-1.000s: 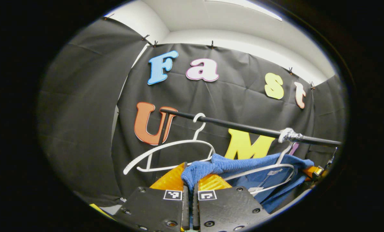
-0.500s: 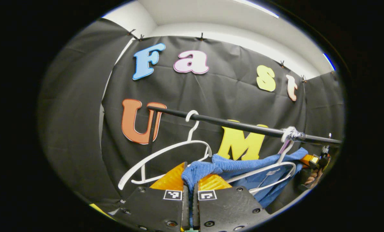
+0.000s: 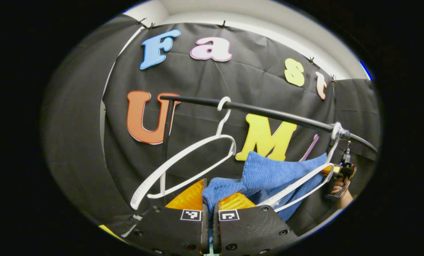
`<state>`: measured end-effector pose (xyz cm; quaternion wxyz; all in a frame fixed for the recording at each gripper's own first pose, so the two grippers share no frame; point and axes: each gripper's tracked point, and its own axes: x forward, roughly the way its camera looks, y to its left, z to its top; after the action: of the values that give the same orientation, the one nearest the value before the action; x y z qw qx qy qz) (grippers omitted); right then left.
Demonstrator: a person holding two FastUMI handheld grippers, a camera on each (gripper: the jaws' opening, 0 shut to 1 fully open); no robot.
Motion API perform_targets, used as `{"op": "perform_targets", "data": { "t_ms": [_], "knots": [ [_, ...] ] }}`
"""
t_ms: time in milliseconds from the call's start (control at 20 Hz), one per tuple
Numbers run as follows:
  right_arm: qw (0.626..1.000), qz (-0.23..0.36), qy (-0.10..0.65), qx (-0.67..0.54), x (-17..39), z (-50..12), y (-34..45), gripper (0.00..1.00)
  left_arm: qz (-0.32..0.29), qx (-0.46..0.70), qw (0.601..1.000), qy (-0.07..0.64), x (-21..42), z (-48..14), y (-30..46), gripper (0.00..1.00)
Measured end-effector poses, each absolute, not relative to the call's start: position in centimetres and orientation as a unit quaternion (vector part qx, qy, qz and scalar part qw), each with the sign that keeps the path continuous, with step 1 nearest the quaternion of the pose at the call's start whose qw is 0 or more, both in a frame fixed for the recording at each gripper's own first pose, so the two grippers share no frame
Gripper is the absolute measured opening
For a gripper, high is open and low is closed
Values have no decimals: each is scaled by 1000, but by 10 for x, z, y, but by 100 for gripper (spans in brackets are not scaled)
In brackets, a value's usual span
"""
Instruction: Grasp the clothes on the hanger with both hands and then place them into the laundry hamper below.
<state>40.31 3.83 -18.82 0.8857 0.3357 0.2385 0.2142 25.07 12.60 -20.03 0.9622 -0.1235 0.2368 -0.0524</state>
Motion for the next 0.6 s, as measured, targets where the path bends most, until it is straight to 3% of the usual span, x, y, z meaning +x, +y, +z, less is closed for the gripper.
{"op": "perform_targets", "data": {
  "t_ms": [200,250,300,400,450,600],
  "knots": [
    [865,215,270,363,406,-231,42,8,-77,-147,953,254,241,-229,129,4],
    [859,213,283,369,402,-246,44,8,-85,-148,950,261,238,-241,130,9],
    [856,210,293,371,397,-259,46,8,-87,-153,947,268,234,-250,132,4],
    [854,202,306,369,387,-281,49,8,-83,-175,941,278,224,-268,132,9],
    [850,200,312,373,383,-288,51,7,-78,-183,939,281,220,-274,134,4],
    [850,192,320,371,366,-300,53,7,-70,-185,937,290,201,-292,135,4]
  ]
}}
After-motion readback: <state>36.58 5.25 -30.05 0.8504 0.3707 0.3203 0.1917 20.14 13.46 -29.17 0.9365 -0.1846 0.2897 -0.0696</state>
